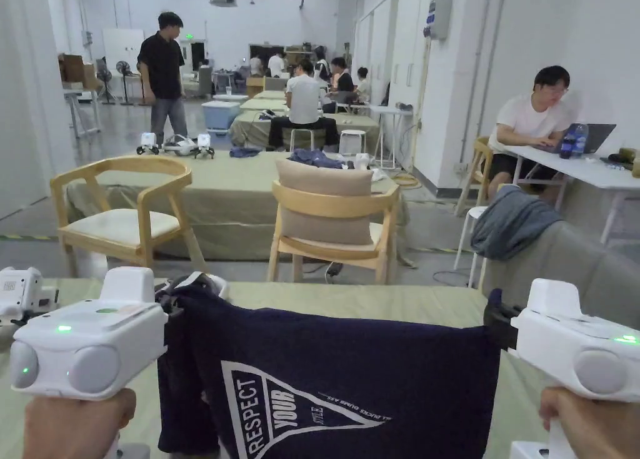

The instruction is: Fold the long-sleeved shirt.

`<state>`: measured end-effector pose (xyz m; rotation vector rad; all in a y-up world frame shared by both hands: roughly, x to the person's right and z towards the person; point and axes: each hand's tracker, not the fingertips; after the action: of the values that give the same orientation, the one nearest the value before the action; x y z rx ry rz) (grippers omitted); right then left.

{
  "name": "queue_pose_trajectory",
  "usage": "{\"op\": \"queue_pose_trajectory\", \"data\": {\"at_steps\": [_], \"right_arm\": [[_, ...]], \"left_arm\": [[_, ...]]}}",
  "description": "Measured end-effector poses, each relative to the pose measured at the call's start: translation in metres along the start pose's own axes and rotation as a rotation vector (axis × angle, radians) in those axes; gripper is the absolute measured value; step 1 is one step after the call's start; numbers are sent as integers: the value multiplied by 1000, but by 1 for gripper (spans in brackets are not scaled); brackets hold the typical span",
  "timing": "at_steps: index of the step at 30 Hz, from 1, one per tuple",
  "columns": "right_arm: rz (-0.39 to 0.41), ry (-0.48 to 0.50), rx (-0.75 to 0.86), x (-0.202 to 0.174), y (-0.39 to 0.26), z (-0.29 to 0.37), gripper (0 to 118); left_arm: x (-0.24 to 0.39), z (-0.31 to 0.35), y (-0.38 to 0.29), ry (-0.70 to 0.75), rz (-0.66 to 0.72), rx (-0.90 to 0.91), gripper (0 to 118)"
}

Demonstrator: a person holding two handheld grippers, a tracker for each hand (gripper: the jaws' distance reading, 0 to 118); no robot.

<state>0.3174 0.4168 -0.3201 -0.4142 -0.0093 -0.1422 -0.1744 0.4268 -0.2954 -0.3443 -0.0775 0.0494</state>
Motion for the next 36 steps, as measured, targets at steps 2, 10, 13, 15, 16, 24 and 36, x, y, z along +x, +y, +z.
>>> {"op": "queue_pose_trajectory", "data": {"at_steps": [2,10,13,15,16,24,36], "right_arm": [[0,3,-31,12,-41,15,7],[-35,-36,-258,18,-243,99,7],[-81,-64,-380,25,-295,111,7],[-154,-81,-419,32,-320,122,7],[-185,-64,-448,35,-328,123,7],[-186,-92,-507,33,-339,127,7],[-28,-229,-176,6,-269,136,117]], "left_arm": [[0,37,-48,26,41,-31,7],[-7,120,-230,37,146,-365,7],[-13,136,-272,46,214,-464,7],[-17,147,-290,87,266,-506,7],[-20,150,-295,79,299,-525,7],[-18,151,-309,118,334,-557,7],[-18,158,-223,256,176,-373,111]]}}
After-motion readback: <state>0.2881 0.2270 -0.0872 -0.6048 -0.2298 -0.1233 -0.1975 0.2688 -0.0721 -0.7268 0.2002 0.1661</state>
